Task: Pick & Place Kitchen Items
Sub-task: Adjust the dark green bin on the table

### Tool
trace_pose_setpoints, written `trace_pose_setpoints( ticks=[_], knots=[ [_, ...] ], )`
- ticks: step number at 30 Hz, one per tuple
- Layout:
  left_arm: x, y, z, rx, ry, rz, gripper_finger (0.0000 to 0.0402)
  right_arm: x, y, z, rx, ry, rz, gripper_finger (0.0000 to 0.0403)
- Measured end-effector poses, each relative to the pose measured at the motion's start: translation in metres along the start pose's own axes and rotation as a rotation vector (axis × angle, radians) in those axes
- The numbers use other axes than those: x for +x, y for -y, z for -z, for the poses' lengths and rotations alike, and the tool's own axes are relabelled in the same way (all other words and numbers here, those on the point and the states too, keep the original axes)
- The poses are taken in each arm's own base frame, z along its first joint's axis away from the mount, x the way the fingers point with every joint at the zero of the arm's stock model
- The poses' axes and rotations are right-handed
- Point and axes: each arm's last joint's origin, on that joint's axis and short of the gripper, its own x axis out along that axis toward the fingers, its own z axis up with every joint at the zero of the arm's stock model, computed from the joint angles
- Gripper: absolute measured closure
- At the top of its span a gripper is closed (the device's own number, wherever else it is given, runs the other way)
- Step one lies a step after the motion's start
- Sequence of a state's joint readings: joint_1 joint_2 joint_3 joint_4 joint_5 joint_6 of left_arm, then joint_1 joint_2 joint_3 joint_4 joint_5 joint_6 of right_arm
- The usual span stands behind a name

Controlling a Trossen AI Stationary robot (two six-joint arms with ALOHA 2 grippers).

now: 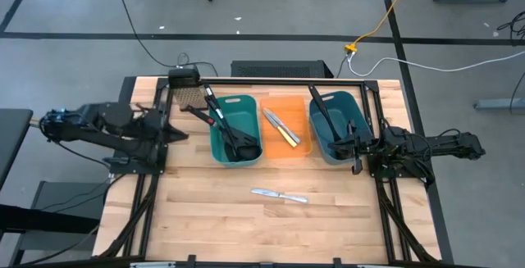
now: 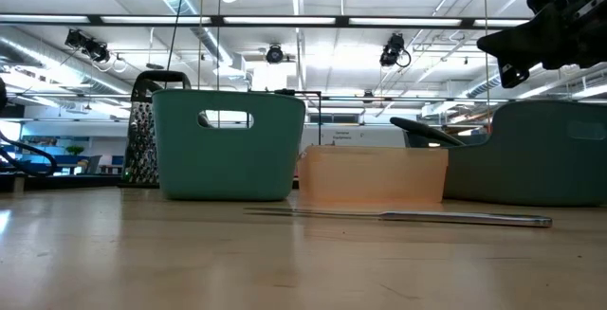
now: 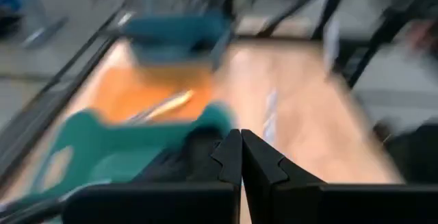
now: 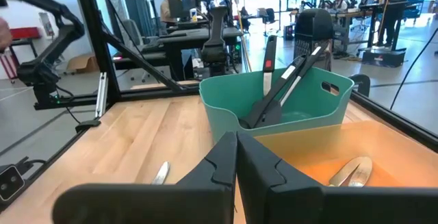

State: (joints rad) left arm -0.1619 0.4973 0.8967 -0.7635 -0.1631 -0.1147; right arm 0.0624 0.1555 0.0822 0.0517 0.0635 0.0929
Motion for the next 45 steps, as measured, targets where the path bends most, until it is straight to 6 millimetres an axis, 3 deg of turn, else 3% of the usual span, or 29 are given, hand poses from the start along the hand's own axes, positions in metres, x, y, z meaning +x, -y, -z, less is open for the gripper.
trace_pose_setpoints(
  ticks=[5,12,17,27,36,45],
  knots=[
    [0.024,0.002,0.031,-0.008,0.246,0.083,0.0398,0.000,0.000,0.000,0.000,0.001,0.000,0.0385],
    [0.062,0.005,0.071,0.105,0.359,0.107,0.0399,0.000,0.000,-0.001,0.003,0.015,-0.002,0.0385],
    [0.073,0.003,0.093,0.102,0.393,0.066,0.0400,0.000,0.000,-0.001,0.013,0.015,-0.002,0.0385],
    [0.067,-0.002,0.106,0.134,0.397,-0.015,0.0400,0.000,0.000,-0.001,0.033,0.015,-0.002,0.0385],
    [0.069,-0.004,0.117,0.117,0.288,-0.054,0.0401,0.000,0.000,-0.002,0.033,0.016,-0.002,0.0385],
    [0.069,-0.005,0.117,0.112,0.280,-0.074,0.0391,0.000,-0.002,-0.014,0.064,0.135,-0.048,0.0394]
  ],
)
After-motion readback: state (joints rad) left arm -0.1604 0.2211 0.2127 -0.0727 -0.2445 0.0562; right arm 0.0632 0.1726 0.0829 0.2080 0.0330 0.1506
